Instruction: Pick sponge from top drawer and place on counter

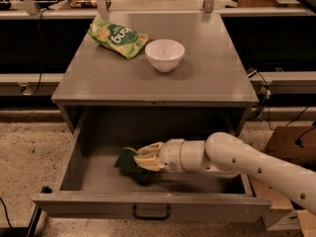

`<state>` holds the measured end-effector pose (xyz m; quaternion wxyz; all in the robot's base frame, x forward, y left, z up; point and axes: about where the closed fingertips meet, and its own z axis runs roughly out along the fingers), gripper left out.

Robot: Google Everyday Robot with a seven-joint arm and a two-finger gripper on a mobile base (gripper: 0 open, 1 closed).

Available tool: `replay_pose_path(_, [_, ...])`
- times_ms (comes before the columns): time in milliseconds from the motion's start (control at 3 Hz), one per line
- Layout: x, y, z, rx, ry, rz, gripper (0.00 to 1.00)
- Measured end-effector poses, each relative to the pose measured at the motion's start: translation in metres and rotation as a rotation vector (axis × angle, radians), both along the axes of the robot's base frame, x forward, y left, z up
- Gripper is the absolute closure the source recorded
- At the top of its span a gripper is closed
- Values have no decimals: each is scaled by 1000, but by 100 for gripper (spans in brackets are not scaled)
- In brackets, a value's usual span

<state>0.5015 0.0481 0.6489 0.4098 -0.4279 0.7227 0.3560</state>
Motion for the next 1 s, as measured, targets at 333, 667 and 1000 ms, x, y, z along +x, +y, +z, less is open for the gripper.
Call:
replay_pose_path(333, [-9,1,38,29,-120,141,100])
replay_pose_path(667, [-13,-10,73,6,-210,197,100])
replay_pose_path(1000, [-17,-18,101,-20,-261,226,100])
